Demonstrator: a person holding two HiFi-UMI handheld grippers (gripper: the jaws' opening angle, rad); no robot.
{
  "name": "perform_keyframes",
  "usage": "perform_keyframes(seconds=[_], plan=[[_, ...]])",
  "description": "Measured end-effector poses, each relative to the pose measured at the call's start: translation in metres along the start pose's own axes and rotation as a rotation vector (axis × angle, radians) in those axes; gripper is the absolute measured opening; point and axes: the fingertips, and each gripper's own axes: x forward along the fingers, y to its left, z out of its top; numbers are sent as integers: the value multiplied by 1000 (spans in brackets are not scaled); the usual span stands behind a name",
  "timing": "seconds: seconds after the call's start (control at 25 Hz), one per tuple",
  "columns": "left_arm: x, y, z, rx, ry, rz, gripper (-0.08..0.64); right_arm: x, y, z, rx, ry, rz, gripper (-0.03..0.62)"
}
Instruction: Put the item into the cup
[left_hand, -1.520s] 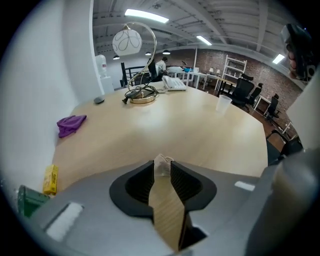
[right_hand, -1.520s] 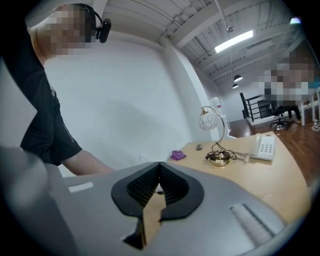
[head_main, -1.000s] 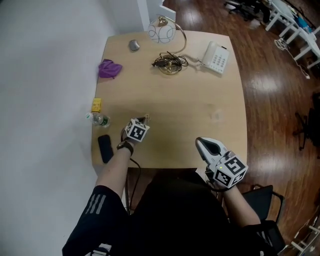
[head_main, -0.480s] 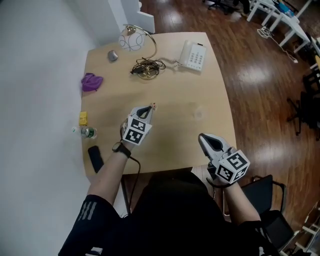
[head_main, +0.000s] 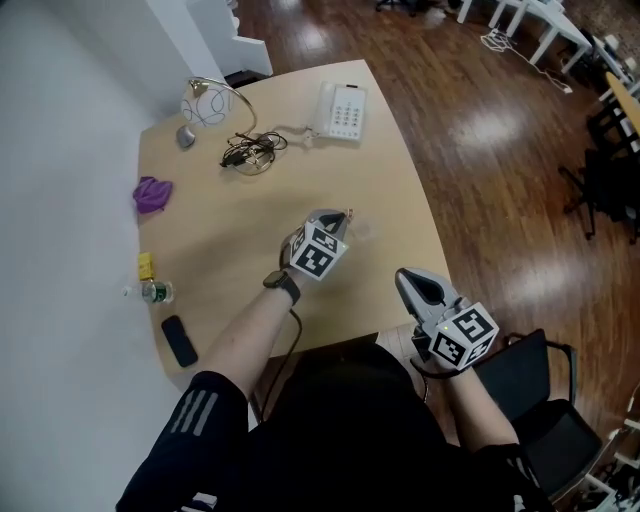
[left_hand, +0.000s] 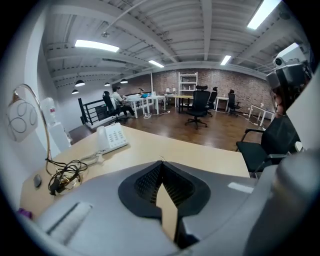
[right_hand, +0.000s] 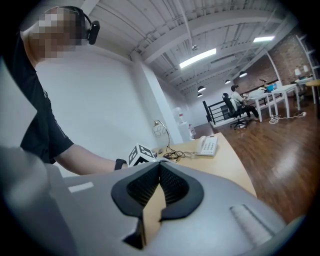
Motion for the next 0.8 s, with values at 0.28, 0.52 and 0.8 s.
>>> perform_keyframes(seconds=[0.28,0.52,0.8], plan=[[59,-41,-14,23,114,-72,-8,-26,-21,-18,56,9,-33,8],[86,-55,-31,52,224,-88,-7,-40,-38,-19,64,2,-41,8],[89,-60,-35,24,267,-128,79,-45,-50,-14,64,-11,-34,8]])
